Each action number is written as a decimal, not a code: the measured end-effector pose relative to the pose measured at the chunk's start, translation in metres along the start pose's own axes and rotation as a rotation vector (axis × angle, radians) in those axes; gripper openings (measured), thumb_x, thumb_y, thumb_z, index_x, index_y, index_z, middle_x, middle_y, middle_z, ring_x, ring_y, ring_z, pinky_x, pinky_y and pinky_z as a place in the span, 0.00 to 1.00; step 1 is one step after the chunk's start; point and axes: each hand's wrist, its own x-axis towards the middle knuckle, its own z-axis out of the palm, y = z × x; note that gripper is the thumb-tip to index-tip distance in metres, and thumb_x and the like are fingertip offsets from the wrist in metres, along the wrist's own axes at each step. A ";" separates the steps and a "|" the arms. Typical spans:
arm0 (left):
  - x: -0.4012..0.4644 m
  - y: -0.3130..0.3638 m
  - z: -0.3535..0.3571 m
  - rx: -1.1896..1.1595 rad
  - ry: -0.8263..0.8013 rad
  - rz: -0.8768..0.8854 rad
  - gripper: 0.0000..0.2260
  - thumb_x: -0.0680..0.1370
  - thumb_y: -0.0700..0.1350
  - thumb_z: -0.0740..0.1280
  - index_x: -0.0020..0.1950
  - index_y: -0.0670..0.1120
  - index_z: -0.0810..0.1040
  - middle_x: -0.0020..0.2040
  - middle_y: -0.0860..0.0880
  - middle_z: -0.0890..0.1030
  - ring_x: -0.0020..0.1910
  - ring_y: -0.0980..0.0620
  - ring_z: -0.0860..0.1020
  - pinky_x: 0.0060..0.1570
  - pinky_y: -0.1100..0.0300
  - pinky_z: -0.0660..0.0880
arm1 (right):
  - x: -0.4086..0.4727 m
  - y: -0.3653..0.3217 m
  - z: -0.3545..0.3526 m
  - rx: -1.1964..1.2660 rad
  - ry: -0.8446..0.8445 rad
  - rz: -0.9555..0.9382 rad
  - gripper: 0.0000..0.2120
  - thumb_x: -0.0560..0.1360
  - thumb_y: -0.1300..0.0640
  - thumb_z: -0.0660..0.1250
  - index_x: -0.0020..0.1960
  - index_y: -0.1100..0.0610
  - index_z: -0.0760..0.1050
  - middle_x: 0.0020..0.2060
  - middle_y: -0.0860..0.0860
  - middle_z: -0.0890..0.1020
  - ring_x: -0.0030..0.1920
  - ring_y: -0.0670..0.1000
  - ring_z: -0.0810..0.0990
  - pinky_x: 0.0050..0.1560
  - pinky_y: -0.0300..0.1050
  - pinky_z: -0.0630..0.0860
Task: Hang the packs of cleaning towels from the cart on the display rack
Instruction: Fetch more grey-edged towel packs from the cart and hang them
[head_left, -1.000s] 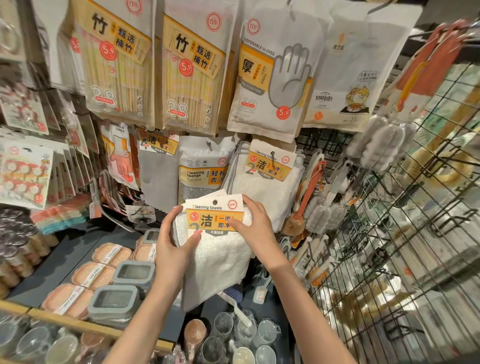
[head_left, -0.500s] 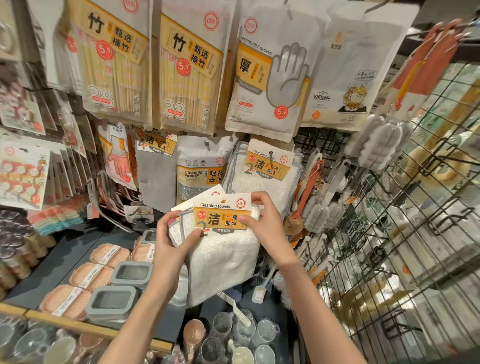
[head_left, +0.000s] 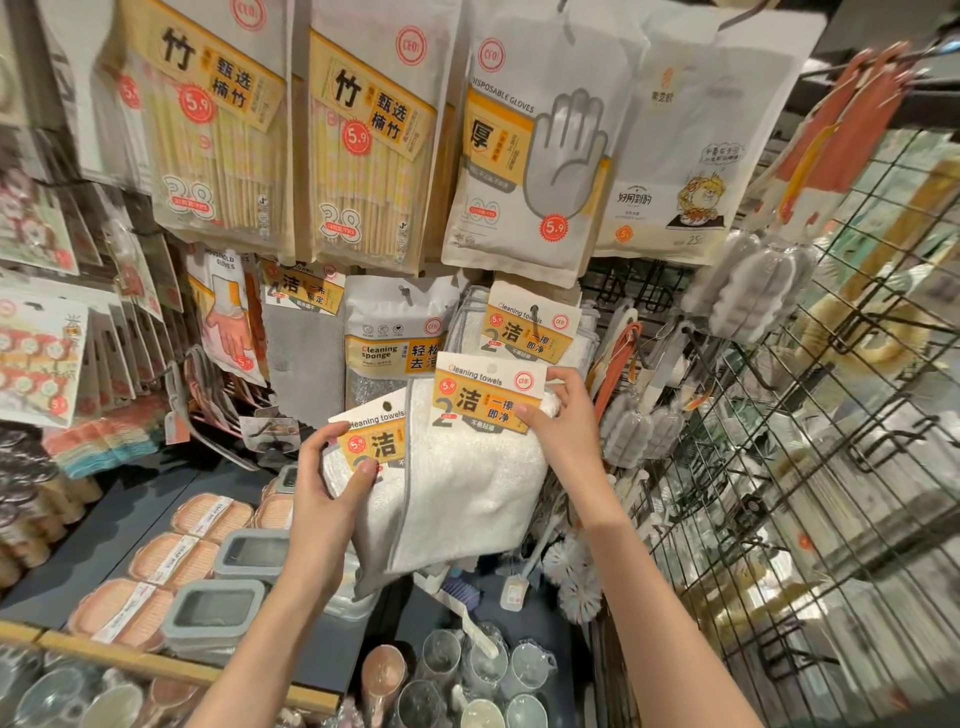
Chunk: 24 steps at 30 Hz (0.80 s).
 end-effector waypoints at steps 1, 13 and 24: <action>0.000 0.000 0.001 0.002 -0.005 0.007 0.19 0.77 0.35 0.67 0.56 0.60 0.74 0.61 0.41 0.77 0.51 0.50 0.80 0.57 0.47 0.76 | 0.004 -0.001 -0.003 -0.005 0.022 -0.012 0.19 0.71 0.66 0.70 0.55 0.51 0.68 0.52 0.47 0.76 0.52 0.41 0.75 0.47 0.36 0.75; 0.009 0.000 0.008 -0.012 -0.001 0.016 0.20 0.77 0.35 0.68 0.55 0.61 0.74 0.60 0.46 0.78 0.59 0.40 0.78 0.62 0.39 0.72 | 0.045 -0.009 -0.020 -0.001 0.134 -0.087 0.17 0.72 0.71 0.68 0.55 0.56 0.69 0.46 0.38 0.74 0.43 0.22 0.71 0.36 0.20 0.68; 0.015 -0.006 0.004 -0.006 0.019 0.026 0.19 0.77 0.36 0.68 0.57 0.61 0.74 0.58 0.50 0.79 0.58 0.42 0.79 0.58 0.44 0.76 | 0.061 -0.003 -0.015 -0.064 0.204 -0.021 0.16 0.73 0.65 0.69 0.54 0.51 0.68 0.49 0.43 0.75 0.46 0.39 0.72 0.41 0.31 0.68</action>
